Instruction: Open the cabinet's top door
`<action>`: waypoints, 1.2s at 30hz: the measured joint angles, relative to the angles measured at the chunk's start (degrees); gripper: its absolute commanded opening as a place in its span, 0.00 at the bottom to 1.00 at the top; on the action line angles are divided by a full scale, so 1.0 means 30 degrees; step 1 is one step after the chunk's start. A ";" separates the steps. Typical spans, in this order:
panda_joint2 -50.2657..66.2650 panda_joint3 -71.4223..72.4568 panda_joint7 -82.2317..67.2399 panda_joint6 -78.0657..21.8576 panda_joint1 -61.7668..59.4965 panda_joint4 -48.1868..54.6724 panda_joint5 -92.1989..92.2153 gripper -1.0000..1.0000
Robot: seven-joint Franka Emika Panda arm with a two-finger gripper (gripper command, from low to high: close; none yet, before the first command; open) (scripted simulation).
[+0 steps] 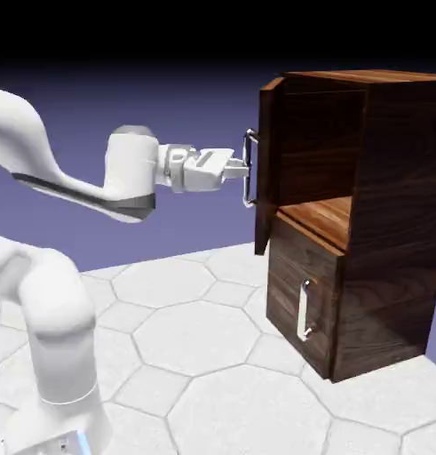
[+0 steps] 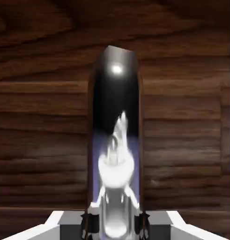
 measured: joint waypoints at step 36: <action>1.1912 2.3486 0.2171 -2.3406 -1.4597 1.4562 1.0273 0.00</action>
